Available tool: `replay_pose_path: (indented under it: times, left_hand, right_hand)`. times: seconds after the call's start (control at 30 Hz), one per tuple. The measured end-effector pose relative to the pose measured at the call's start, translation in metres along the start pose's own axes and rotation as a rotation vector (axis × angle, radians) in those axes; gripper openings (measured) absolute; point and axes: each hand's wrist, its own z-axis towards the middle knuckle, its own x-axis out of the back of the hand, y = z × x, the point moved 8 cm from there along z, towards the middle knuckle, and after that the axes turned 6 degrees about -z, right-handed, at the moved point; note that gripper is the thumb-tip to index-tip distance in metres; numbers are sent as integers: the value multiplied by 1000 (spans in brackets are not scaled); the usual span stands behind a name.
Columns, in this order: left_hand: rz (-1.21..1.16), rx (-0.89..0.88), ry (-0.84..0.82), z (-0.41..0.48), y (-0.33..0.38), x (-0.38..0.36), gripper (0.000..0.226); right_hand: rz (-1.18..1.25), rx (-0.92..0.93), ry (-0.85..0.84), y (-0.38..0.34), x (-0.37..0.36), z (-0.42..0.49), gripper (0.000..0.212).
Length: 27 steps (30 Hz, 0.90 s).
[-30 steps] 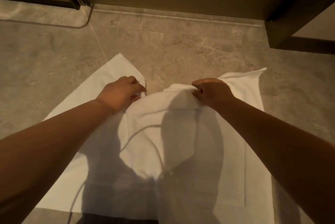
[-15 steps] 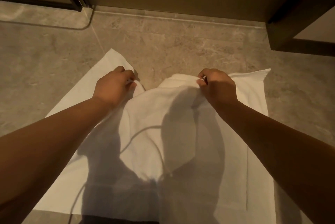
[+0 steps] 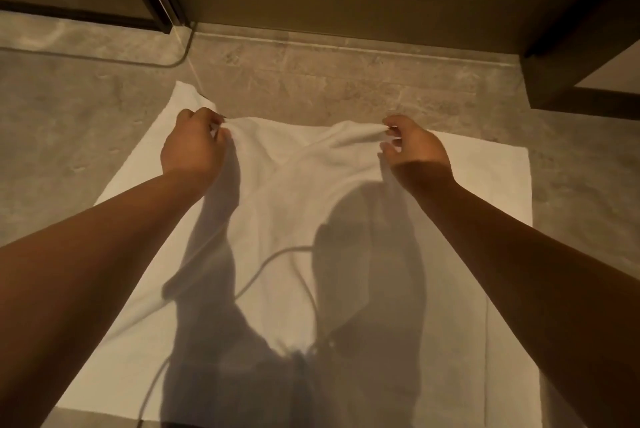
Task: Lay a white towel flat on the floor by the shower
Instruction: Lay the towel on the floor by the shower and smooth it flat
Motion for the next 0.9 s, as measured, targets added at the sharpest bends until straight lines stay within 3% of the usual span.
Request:
replay_pose_path:
  times: [0.1,0.2,0.3,0.47,0.9]
  left_hand:
    - [115,-15,-79,-10,10,-15,54]
    - [239,-405,-90,-43,52,-31,59]
    - [382,-687,-295,-82,69,-66,59]
    - [516,-548,-535,-95,43,-109,67]
    - [415,-542,-559,-110,40,-110,74]
  right_hand:
    - [-27,11,-205,9,-28,-7,74]
    - [-140,153,-70,9,-27,-25,77]
    - [-328,56,13,29,-30,-46,80]
    - [-492,-125,-213,68,-59,-71,93]
    - [-598,1,-331,111,-45,-49,97]
